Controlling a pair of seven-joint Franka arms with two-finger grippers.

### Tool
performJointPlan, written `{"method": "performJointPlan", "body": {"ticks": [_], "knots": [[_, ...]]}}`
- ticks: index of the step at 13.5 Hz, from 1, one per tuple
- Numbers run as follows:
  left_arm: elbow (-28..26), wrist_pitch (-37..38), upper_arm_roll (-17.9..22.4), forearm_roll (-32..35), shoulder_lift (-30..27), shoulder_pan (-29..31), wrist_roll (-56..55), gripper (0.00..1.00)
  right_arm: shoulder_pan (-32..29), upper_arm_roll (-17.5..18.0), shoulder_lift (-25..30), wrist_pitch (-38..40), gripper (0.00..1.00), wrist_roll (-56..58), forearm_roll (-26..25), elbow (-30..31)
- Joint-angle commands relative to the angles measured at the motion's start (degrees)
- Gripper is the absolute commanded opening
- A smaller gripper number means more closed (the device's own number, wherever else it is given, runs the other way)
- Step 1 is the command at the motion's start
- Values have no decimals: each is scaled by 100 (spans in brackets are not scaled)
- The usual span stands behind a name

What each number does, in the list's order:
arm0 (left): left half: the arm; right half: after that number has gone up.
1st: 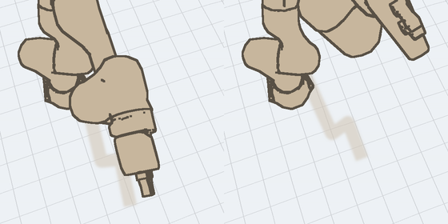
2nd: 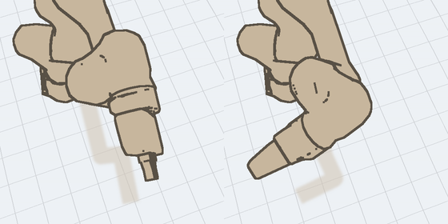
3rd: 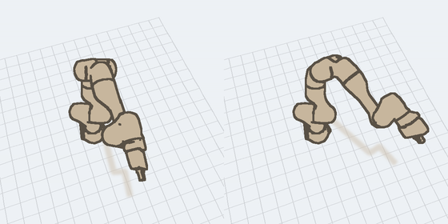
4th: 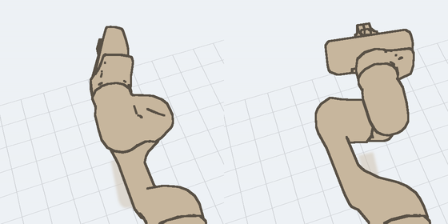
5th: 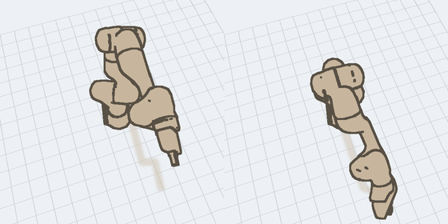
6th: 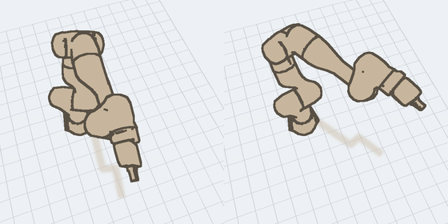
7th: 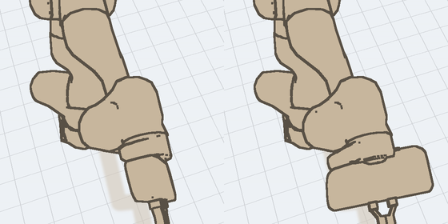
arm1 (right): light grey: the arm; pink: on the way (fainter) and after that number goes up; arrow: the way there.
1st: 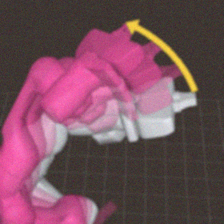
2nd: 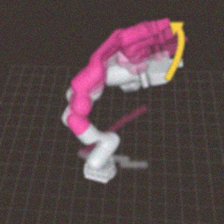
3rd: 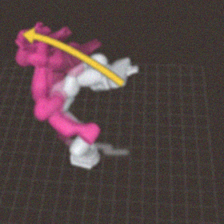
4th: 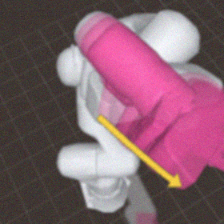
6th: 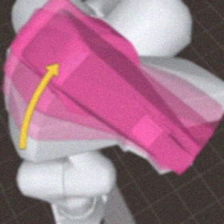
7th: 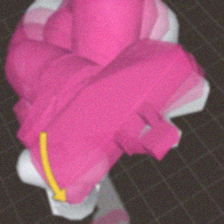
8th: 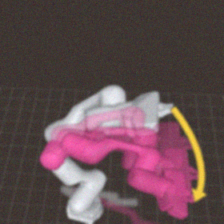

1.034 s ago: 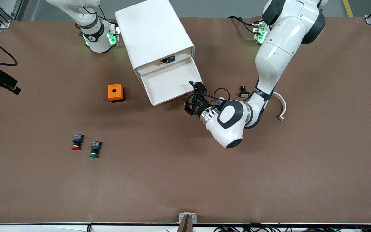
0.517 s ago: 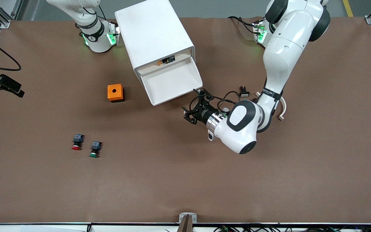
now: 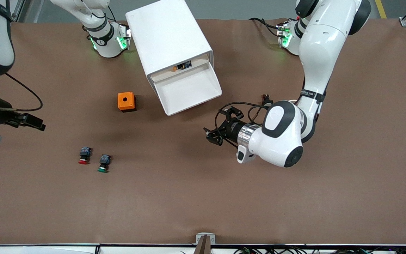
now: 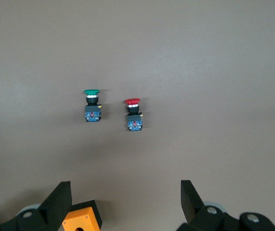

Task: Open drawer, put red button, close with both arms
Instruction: 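Release the drawer with the left gripper while the right gripper reaches the red button, then grasp the red mushroom button with the right gripper and lift it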

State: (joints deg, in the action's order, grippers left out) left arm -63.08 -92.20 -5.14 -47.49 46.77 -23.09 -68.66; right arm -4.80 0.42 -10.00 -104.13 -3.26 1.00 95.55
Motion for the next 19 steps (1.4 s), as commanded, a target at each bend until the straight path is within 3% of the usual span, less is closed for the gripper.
{"method": "performJointPlan", "body": {"ticks": [1,7,10,14,19], "knots": [[-108,-263,66,344,-220,-117,273,99,128,11,-474,-116,100,10,32,-89],[-117,-1326,57,1495,-431,-354,547,99,49,11,-1398,-792,100,10,85,-54],[-126,-1353,57,2268,-615,-486,556,99,-12,11,-1785,-1073,100,132,85,-36],[-126,-1353,66,2516,-634,-504,556,100,-92,20,-2286,-1890,100,282,102,279],[-135,-1511,75,3280,-642,-679,521,100,-100,20,-2664,-1962,100,282,252,324]]}}
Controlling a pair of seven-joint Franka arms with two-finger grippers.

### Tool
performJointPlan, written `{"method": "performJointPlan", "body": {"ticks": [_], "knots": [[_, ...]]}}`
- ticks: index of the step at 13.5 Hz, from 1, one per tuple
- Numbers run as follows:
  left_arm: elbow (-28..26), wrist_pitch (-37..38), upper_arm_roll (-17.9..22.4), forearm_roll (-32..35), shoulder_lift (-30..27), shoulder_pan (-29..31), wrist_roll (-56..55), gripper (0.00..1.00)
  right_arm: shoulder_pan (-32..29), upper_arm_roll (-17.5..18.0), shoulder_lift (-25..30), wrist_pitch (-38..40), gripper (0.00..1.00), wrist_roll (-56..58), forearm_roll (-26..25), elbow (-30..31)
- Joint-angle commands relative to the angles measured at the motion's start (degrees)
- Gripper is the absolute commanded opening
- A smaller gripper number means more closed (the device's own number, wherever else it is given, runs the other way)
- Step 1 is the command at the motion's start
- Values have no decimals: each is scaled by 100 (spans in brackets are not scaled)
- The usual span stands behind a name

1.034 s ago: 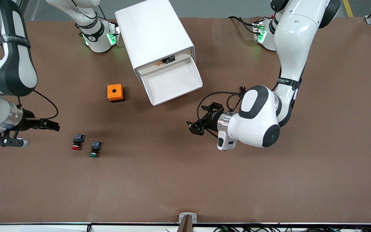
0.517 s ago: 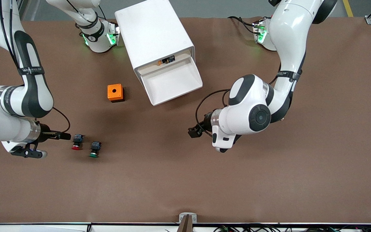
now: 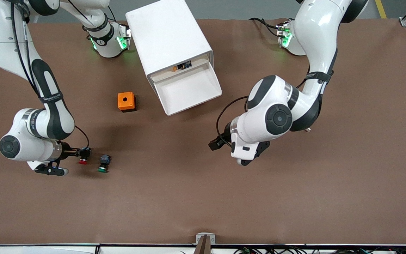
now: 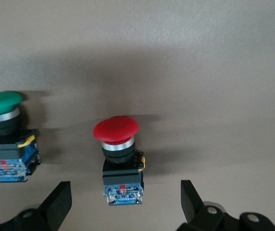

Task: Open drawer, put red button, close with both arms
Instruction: 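Grasp the red mushroom button with the right gripper and lift it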

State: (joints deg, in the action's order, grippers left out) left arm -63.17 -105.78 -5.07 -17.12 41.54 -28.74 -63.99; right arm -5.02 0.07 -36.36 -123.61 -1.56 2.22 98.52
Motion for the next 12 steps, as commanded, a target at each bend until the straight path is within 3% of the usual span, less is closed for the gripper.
{"method": "performJointPlan", "body": {"ticks": [1,3,4,9,12], "knots": [[-143,-162,59,322,-119,-123,36,100,-104,54,-64,-23,100,121,138,71],[-187,-162,67,638,-119,-280,1,100,-148,54,-99,-6,98,121,138,80],[-230,-162,59,857,-119,-298,1,100,-139,54,-108,-6,91,121,138,80],[-248,-162,24,1070,-111,-298,45,100,-78,54,-135,3,36,86,138,71],[-248,-398,24,1323,-93,-334,80,100,-43,54,-135,21,13,77,138,45]]}}
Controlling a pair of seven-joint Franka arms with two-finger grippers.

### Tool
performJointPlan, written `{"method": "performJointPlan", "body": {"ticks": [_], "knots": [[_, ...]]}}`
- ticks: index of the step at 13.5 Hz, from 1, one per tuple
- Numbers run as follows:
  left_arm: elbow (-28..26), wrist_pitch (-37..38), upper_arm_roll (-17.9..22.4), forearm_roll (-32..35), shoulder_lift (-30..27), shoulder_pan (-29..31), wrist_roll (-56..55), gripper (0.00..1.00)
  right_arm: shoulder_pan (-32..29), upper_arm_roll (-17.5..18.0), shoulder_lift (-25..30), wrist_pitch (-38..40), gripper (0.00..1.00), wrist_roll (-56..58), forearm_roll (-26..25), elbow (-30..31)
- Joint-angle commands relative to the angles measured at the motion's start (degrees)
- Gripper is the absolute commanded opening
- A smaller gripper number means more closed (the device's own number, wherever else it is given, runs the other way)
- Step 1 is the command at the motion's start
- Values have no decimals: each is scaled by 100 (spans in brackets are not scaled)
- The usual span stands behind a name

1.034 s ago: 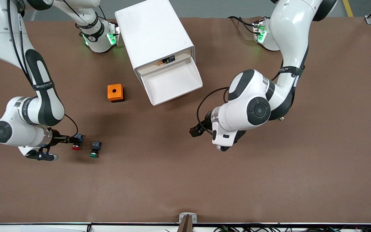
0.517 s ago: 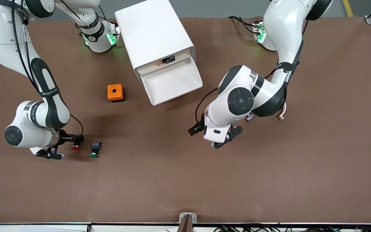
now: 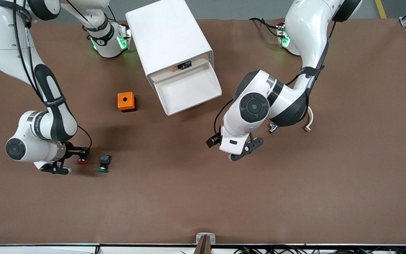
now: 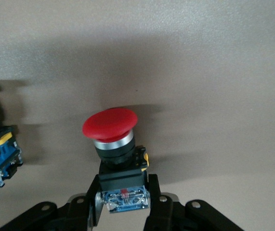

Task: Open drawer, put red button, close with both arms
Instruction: 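Grasp the red mushroom button with the right gripper and lift it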

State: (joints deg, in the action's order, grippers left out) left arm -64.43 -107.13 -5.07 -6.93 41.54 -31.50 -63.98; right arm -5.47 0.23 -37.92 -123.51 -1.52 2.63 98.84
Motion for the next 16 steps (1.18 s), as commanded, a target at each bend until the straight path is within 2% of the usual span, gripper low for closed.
{"method": "performJointPlan", "body": {"ticks": [1,5,8,10,13,16], "knots": [[-122,-404,15,480,-94,-58,88,100,11,38,30,20,6,64,89,4],[-140,-695,23,517,-15,-67,97,100,81,47,127,134,1,37,89,-128],[-140,-740,23,535,56,-76,105,100,81,143,303,783,1,-242,98,-400],[-149,-740,32,544,65,-93,105,100,90,266,495,1065,1,-664,141,-444],[-201,-740,23,684,65,-234,62,100,125,477,917,1592,1,-1515,641,-453],[-210,-722,6,632,65,-243,44,100,536,548,1417,2259,1,-2788,757,-445]]}}
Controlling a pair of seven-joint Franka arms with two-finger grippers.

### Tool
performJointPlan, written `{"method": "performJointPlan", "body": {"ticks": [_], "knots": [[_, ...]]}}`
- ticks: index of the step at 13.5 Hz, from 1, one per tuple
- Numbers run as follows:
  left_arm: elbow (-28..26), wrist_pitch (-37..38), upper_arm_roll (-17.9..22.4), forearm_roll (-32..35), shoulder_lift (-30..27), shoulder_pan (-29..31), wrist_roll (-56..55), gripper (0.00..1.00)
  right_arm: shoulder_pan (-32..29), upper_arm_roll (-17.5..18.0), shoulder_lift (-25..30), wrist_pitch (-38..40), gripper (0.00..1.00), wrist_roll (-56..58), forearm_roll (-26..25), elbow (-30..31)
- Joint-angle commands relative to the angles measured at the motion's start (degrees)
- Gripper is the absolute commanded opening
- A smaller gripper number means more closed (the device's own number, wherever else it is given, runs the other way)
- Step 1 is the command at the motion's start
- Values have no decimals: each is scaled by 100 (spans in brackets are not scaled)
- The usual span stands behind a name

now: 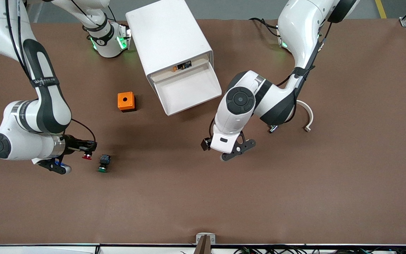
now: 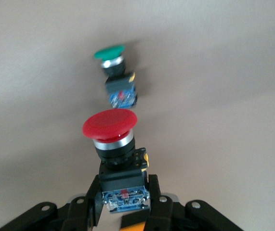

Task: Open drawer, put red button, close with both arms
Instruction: 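Carry the red button into the open drawer with the right gripper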

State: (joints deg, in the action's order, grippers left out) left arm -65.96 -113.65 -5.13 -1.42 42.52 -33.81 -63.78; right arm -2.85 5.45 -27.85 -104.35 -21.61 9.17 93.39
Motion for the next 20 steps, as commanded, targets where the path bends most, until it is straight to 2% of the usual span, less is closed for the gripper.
{"method": "performJointPlan", "body": {"ticks": [1,3,6,10,13,16,20], "knots": [[-58,-70,12,90,-33,-11,24,100,511,27,577,571,1,-1323,103,101],[-136,-70,12,98,-42,-11,24,100,1064,27,833,933,0,-2378,129,135],[-225,-70,-14,107,-60,-11,24,100,1575,27,1088,926,0,-3715,629,153],[-268,-70,-84,90,-51,-81,24,100,2410,18,1290,820,0,-5525,630,267],[-313,-70,-93,72,-51,-90,24,100,3103,18,1528,-73,0,-6782,656,889],[-313,-70,-93,72,-51,-90,24,100,3649,18,1493,-1101,0,-7671,656,1330],[-313,-70,-93,72,-51,-90,24,100,4151,18,1423,-2307,1,-8288,656,1805]]}}
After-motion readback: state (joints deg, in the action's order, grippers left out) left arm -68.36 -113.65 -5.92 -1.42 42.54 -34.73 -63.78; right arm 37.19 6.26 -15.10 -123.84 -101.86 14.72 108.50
